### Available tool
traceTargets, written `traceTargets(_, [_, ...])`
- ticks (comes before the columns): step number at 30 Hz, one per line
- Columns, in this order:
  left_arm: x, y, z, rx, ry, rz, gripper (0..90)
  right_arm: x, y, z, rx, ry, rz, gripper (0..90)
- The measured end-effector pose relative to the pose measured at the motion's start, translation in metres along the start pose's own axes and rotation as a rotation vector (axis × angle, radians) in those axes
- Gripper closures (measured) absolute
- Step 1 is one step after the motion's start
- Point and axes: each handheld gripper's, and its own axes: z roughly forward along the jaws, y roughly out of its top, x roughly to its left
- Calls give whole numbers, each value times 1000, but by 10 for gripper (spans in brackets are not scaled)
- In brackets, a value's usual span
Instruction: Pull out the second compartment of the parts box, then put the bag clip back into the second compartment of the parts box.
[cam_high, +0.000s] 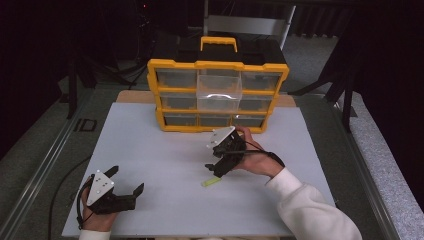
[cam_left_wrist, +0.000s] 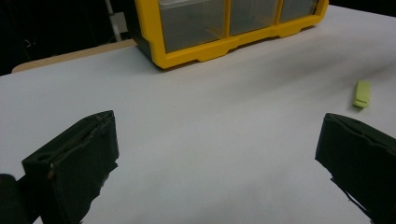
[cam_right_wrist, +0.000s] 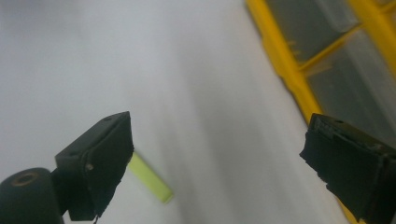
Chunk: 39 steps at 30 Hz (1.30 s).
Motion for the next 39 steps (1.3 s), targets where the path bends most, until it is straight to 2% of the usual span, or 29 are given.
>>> traceTargets(6, [0,0,0,2,0,0,1,4,0,6,28,39,-63,80])
traceTargets(19, [0,0,0,3,-1,0,1,10,-2,19,76,90,-133,80])
traceTargets(20, [0,0,1,4,-3,2,1,11,-2,19,87,93,-125,80])
traceTargets(39, [-1,0,1,9,-3,1,1,14,-3,39,148,142,-164,81])
